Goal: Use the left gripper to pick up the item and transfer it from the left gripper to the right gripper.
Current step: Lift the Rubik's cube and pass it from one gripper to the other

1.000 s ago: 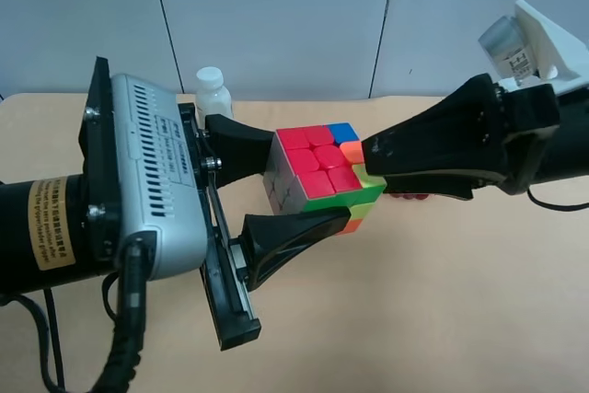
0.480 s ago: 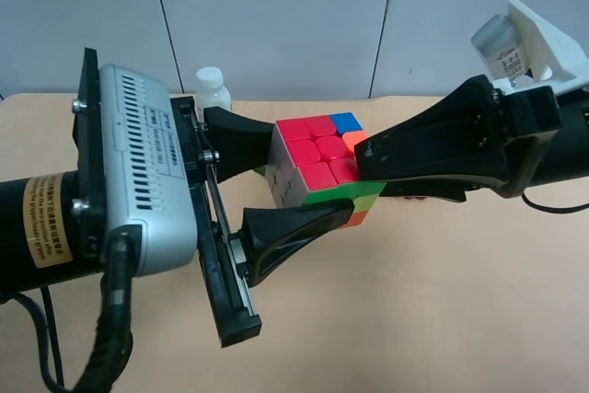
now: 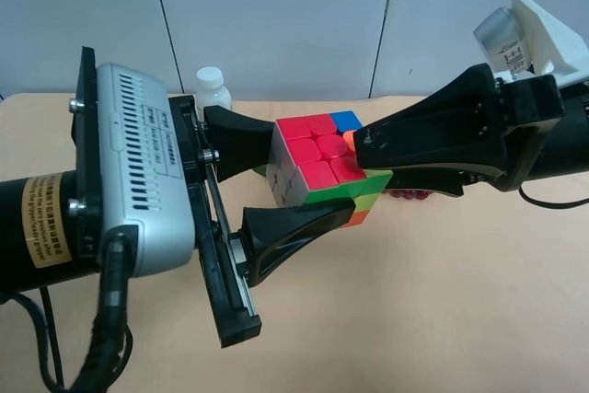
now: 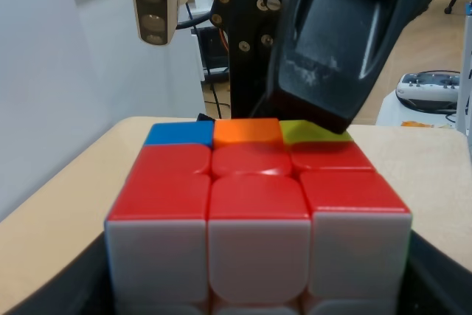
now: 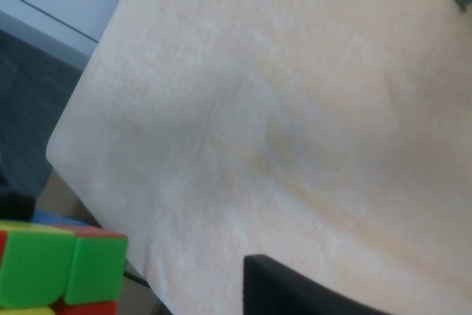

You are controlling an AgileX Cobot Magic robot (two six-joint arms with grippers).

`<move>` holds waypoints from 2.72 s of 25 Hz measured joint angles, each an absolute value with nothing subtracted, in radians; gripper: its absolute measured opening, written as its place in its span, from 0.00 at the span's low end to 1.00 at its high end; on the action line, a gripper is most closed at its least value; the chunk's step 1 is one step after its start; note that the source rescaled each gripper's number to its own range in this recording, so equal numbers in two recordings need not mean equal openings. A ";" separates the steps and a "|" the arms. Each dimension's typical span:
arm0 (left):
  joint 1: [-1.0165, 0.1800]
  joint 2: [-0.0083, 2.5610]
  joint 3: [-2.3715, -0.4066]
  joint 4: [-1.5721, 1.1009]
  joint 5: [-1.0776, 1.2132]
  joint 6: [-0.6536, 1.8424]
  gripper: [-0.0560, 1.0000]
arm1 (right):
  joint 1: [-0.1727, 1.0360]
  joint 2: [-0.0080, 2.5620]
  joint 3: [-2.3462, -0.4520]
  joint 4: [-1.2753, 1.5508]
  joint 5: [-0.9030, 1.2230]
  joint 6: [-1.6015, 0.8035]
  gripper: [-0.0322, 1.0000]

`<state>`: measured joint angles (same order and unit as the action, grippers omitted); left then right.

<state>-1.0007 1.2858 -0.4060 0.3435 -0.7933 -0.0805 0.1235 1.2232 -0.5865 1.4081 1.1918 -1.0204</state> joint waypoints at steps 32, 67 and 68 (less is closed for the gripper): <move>-1.001 1.286 -0.402 0.361 -0.925 -0.081 0.06 | 0.246 1.223 -0.587 1.539 1.191 -1.016 1.00; -1.001 1.286 -0.402 0.373 -1.026 -0.081 0.06 | 0.287 1.224 -0.587 1.664 1.192 -1.023 1.00; -1.001 1.286 -0.402 0.379 -1.026 -0.081 0.06 | 0.295 1.224 -0.587 1.670 1.193 -1.026 1.00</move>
<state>-1.0007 1.2861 -0.4016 0.3791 -1.0257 -0.0805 0.2947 1.2244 -0.5865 1.6704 1.1932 -1.0263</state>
